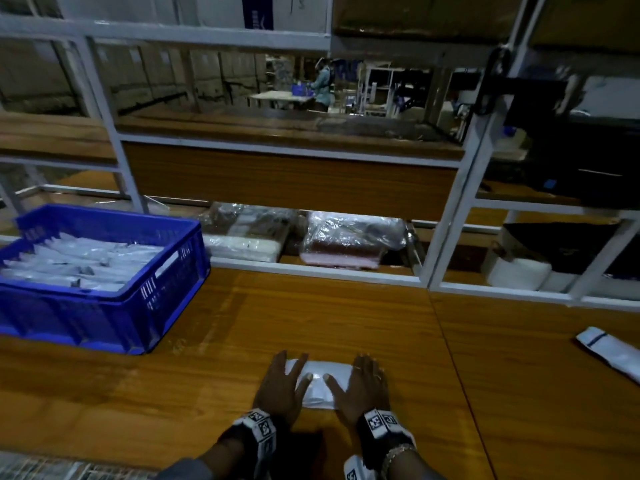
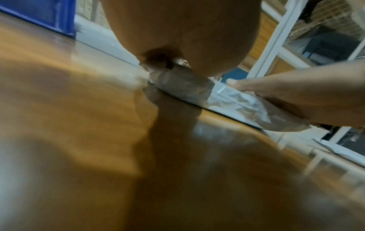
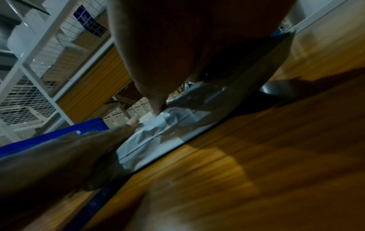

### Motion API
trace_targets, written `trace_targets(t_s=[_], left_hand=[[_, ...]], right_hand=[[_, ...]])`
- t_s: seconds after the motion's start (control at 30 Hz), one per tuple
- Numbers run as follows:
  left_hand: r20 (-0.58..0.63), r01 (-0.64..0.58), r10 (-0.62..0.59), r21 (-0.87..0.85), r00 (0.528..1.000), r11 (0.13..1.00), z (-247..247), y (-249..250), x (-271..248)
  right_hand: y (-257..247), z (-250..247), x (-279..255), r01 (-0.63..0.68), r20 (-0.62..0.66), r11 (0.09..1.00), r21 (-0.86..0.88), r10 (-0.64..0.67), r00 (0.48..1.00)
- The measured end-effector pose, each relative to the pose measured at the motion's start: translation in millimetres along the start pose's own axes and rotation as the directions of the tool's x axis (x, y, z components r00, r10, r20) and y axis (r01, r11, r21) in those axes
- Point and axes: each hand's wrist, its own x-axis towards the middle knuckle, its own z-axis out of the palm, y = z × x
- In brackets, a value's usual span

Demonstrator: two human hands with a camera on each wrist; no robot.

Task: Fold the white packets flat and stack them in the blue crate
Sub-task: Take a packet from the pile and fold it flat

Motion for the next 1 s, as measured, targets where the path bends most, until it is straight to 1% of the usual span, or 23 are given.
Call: trace_targets(t_s=[0.03, 0.07, 0.13, 0.17, 0.2, 0.23, 0.27, 0.33, 0.37, 0.43, 0.47, 0.5, 0.53, 0.57, 0.63, 0.7, 0.73, 0.77, 0.8, 0.87, 0.93, 0.97, 1.0], left_hand=[[-0.005, -0.013, 0.013, -0.005, 1.0, 1.0, 5, -2, 3], [-0.008, -0.003, 0.003, 0.016, 1.0, 1.0, 9, -2, 6], [-0.016, 0.032, -0.031, 0.056, 0.999, 0.998, 16, -2, 11], [-0.011, 0.036, -0.035, 0.046, 0.999, 0.998, 15, -1, 12], [-0.01, 0.012, -0.012, 0.042, 1.0, 0.999, 15, -1, 13], [-0.004, 0.033, -0.033, 0.025, 0.999, 0.999, 19, -5, 17], [0.033, 0.058, -0.058, -0.006, 0.998, 0.998, 33, -16, 26], [0.065, 0.047, -0.042, -0.07, 0.997, 0.996, 52, -26, 36], [0.059, 0.029, -0.026, -0.051, 0.998, 0.998, 47, -22, 33], [-0.062, -0.002, 0.007, 0.072, 0.998, 0.997, 26, -7, 20], [-0.062, -0.033, 0.043, 0.154, 0.997, 0.988, 21, -5, 16], [-0.006, -0.036, 0.038, 0.202, 0.999, 0.979, 12, -1, 12], [0.021, -0.019, 0.014, 0.264, 1.0, 0.964, 3, 4, 10], [0.035, -0.027, 0.017, 0.306, 0.999, 0.952, -2, 6, 11], [0.045, -0.082, 0.073, 0.273, 0.996, 0.958, -7, 15, 8], [0.071, -0.17, 0.156, 0.273, 0.985, 0.947, -6, 22, 3], [0.077, -0.189, 0.176, 0.247, 0.981, 0.95, -4, 25, 2], [0.095, -0.199, 0.183, 0.208, 0.979, 0.958, -2, 27, 0], [0.101, -0.209, 0.191, 0.2, 0.976, 0.957, 2, 26, 1], [0.063, -0.223, 0.214, 0.238, 0.975, 0.945, 7, 24, 1], [0.008, -0.243, 0.25, 0.268, 0.968, 0.932, 9, 25, 4], [0.002, -0.241, 0.249, 0.267, 0.968, 0.933, 10, 24, 6], [0.012, -0.216, 0.221, 0.265, 0.975, 0.94, 11, 23, 8]], right_hand=[[0, -4, -4, 0.0, 0.033, 1.0, -0.006, 0.0, 0.999], [1, -5, -7, 0.01, 0.038, 1.0, -0.009, -0.01, 0.999], [3, 0, -6, 0.027, 0.001, 1.0, 0.011, -0.027, 1.0], [5, 5, -3, 0.035, -0.018, 0.999, 0.0, -0.035, 0.999], [6, 7, -1, 0.034, -0.025, 0.999, -0.014, -0.034, 0.999], [8, 11, 4, 0.04, -0.04, 0.998, -0.041, -0.041, 0.998], [7, 11, 6, 0.031, -0.024, 0.998, -0.047, -0.032, 0.999], [7, 16, 8, 0.016, -0.033, 0.999, -0.043, -0.017, 0.999], [8, 17, 8, 0.011, -0.025, 1.0, -0.027, -0.012, 1.0], [9, 16, 4, 0.03, -0.002, 0.999, -0.016, -0.03, 1.0], [9, 12, 2, 0.036, 0.013, 0.999, -0.023, -0.035, 0.999], [11, 9, 3, 0.054, 0.014, 0.997, -0.048, -0.054, 0.998], [9, 3, 2, 0.064, 0.014, 0.994, -0.091, -0.063, 0.998], [7, 0, 3, 0.087, 0.015, 0.987, -0.135, -0.086, 0.996], [-2, -2, 3, 0.178, 0.002, 0.961, -0.212, -0.182, 0.983], [-10, 6, -1, 0.277, 0.019, 0.923, -0.266, -0.283, 0.959], [-14, 8, -7, 0.299, 0.057, 0.909, -0.29, -0.295, 0.954], [-15, 13, -10, 0.306, 0.04, 0.901, -0.308, -0.309, 0.95], [-14, 17, -10, 0.305, 0.083, 0.901, -0.308, -0.294, 0.952], [-4, 34, 2, 0.322, 0.119, 0.894, -0.312, -0.3, 0.946], [3, 47, 10, 0.357, 0.092, 0.892, -0.277, -0.345, 0.934], [-1, 43, 6, 0.373, 0.081, 0.895, -0.245, -0.365, 0.928], [-6, 33, 1, 0.374, 0.067, 0.896, -0.238, -0.369, 0.927]])
